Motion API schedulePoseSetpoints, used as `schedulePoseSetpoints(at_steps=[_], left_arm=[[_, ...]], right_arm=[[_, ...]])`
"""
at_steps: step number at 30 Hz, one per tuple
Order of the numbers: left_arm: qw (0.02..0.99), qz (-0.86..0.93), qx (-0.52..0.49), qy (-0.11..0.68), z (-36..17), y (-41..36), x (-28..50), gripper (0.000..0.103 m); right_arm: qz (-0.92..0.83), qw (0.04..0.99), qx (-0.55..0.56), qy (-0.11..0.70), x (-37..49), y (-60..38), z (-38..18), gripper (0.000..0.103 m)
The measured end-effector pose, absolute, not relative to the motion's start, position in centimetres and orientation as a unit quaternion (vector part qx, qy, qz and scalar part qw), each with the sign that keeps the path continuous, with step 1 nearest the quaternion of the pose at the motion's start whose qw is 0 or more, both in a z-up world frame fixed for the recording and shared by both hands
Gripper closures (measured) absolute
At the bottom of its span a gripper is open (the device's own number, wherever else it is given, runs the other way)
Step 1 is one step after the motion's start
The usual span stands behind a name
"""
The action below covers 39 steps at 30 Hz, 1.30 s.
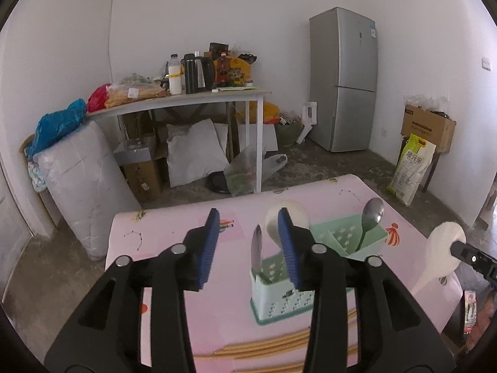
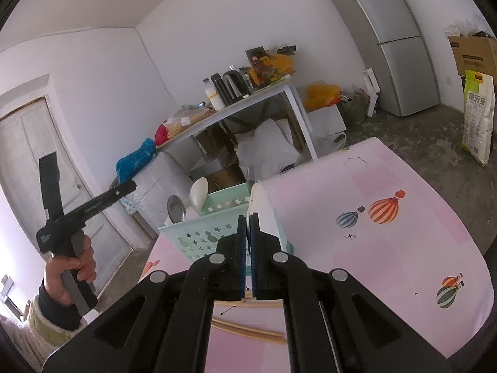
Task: Organize utensils
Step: 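Lower the white rice paddle into the holder and open the right gripper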
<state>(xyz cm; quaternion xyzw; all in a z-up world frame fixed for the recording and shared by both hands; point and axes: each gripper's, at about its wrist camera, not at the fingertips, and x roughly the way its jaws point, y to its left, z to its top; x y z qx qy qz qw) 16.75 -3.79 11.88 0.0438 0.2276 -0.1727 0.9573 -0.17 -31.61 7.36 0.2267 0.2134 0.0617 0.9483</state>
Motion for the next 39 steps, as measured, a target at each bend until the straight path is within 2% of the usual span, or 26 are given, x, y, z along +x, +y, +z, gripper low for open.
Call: schedulePoseSetpoints(at_steps=[9, 15, 20, 32, 39], left_arm=[[0.946, -0.182, 0.029, 0.266, 9.0, -2.8, 14.3, 0.034], [0.926, -0.177, 0.022, 0.331, 5.3, -2.9, 13.6, 0.02], [0.914, -0.148, 0.009, 0.378, 2.6, -3.4, 13.1, 0.018], [0.913, -0.072, 0.068, 0.396, 0.0, -4.8, 13.3, 0.014], [0.909, -0.055, 0.068, 0.408, -0.6, -4.3, 14.3, 0.014]], right_arm=[[0.056, 0.948, 0.225, 0.219, -0.1, -31.4, 7.4, 0.1], [0.054, 0.949, 0.227, 0.213, -0.5, -31.5, 7.8, 0.1], [0.08, 0.944, 0.249, 0.201, -0.2, -32.4, 8.9, 0.1], [0.178, 0.936, 0.271, 0.137, 4.5, -32.8, 15.9, 0.1], [0.189, 0.937, 0.257, 0.142, 8.3, -31.8, 17.0, 0.1]])
